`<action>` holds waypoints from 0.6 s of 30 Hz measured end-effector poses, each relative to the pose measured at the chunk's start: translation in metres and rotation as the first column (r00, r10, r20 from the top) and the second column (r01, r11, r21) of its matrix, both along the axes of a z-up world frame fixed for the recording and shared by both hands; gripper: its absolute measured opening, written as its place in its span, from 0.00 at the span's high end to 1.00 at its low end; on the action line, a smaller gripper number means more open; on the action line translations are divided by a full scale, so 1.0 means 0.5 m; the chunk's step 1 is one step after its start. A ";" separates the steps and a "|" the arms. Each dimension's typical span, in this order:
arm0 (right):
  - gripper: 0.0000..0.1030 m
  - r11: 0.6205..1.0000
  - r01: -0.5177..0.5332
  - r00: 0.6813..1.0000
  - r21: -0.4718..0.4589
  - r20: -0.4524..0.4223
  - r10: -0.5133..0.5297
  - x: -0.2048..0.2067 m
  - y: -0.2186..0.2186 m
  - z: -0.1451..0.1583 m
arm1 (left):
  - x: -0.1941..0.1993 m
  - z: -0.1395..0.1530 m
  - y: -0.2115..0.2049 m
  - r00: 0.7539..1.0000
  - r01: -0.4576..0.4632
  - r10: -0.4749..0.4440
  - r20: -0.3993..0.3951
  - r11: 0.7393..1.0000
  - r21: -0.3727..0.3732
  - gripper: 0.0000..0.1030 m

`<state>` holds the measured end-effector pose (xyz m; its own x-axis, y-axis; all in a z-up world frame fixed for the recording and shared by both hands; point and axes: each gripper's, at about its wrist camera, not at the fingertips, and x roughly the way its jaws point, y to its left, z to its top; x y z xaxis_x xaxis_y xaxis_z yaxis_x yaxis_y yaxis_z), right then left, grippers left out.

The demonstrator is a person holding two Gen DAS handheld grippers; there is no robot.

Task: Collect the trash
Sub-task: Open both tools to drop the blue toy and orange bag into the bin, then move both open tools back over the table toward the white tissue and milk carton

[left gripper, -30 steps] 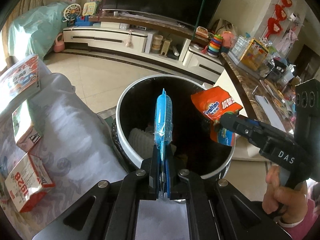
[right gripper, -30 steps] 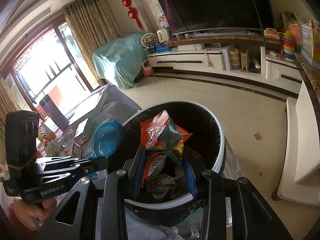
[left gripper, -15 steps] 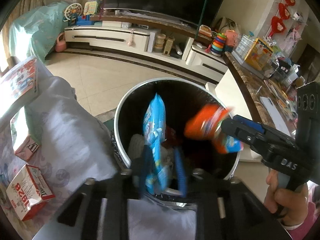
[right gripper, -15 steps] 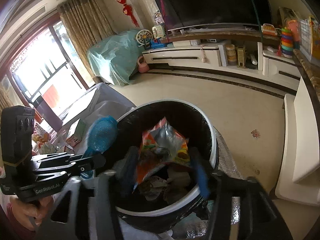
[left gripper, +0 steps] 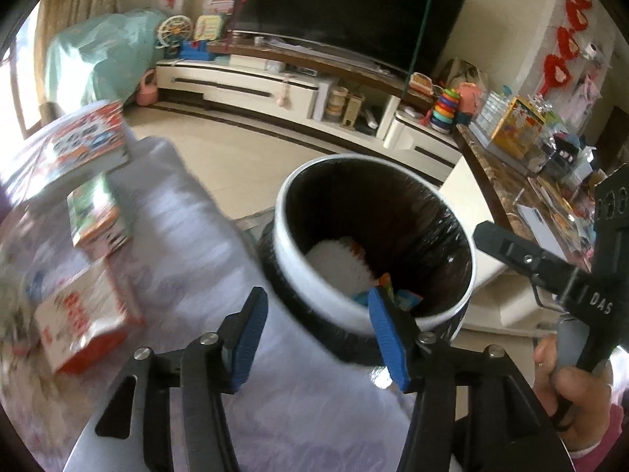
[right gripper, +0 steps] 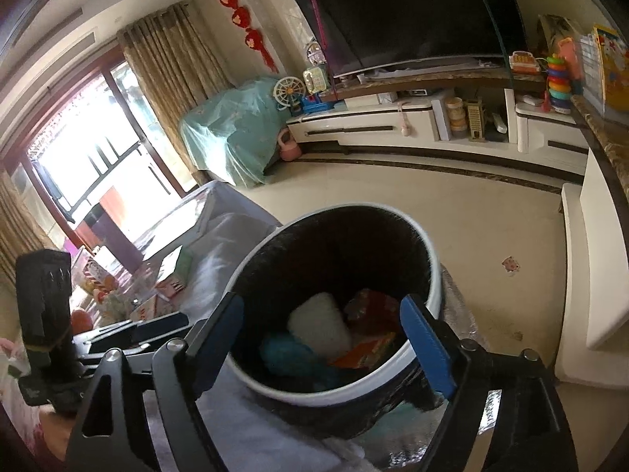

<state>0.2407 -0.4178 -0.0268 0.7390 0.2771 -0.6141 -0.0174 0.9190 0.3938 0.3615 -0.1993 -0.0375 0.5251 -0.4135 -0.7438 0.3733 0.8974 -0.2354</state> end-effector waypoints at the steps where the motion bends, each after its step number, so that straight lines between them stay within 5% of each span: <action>1: 0.18 1.000 -0.005 1.000 0.005 0.001 0.005 -0.002 0.005 0.000 | -0.013 -0.002 0.011 1.000 -0.011 0.011 0.003 1.000 -0.002 0.46; 18: 0.06 0.987 -0.156 0.988 0.046 0.017 0.156 -0.052 0.176 -0.005 | -0.205 -0.013 0.225 0.971 -0.239 0.239 -0.019 0.970 -0.050 0.42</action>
